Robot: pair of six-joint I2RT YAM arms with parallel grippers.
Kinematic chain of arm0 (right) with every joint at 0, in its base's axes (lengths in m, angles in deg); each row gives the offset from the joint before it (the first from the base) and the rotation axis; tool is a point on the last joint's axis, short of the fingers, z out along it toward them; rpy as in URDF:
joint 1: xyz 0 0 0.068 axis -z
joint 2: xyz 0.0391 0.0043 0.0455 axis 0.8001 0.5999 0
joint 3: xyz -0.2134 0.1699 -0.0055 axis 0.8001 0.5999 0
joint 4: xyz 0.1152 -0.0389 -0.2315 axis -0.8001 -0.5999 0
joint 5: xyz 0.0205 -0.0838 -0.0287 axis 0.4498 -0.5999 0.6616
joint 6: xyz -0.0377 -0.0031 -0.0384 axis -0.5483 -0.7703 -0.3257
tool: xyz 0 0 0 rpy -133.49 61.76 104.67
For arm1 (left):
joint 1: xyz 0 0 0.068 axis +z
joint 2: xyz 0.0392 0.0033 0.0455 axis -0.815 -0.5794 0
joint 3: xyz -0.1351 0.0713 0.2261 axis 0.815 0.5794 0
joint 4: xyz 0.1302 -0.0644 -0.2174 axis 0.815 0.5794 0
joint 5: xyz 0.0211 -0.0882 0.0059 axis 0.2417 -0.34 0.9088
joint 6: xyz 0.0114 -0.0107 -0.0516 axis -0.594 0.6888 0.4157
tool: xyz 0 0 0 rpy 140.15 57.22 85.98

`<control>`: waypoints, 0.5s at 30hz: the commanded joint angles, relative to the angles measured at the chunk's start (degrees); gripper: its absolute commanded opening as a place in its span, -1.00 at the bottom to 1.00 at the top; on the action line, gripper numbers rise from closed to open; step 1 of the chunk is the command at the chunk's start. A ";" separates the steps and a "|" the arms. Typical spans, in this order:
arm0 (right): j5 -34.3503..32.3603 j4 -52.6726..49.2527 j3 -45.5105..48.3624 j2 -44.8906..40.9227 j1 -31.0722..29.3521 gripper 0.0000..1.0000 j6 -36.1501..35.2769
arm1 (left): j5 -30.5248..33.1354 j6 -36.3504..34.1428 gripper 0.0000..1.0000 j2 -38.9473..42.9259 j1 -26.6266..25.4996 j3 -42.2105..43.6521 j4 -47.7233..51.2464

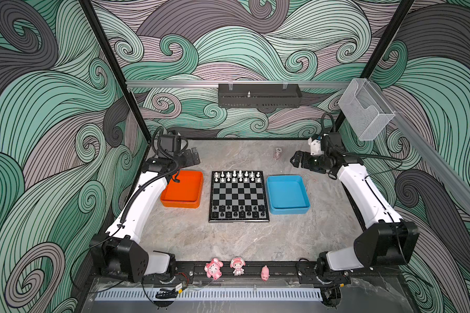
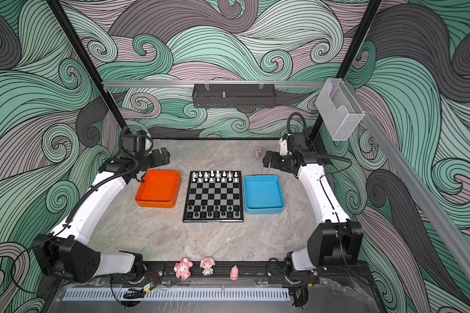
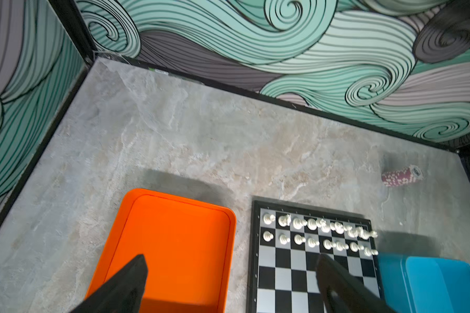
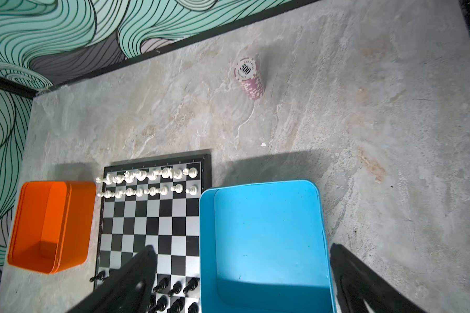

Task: Set up the chess pieces on the board

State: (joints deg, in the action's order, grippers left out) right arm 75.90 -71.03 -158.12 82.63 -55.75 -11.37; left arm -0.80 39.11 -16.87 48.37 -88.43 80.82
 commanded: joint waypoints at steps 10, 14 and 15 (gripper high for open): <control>-11.24 10.46 4.15 -1.27 1.71 0.98 -2.67 | 7.55 -17.56 0.97 2.48 3.83 12.36 -14.28; -7.85 21.08 11.39 -2.77 1.82 0.99 -8.61 | 4.72 -19.69 0.98 3.87 5.52 19.92 -22.50; -7.43 24.53 13.89 -3.74 1.81 0.98 -9.14 | 3.20 -19.87 0.97 3.80 6.09 21.05 -23.35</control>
State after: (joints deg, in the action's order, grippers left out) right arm 67.72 -55.31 -149.11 80.44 -54.13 -15.66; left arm 4.53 22.83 -14.42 53.18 -69.33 64.29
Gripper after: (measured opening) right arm 0.993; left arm 0.987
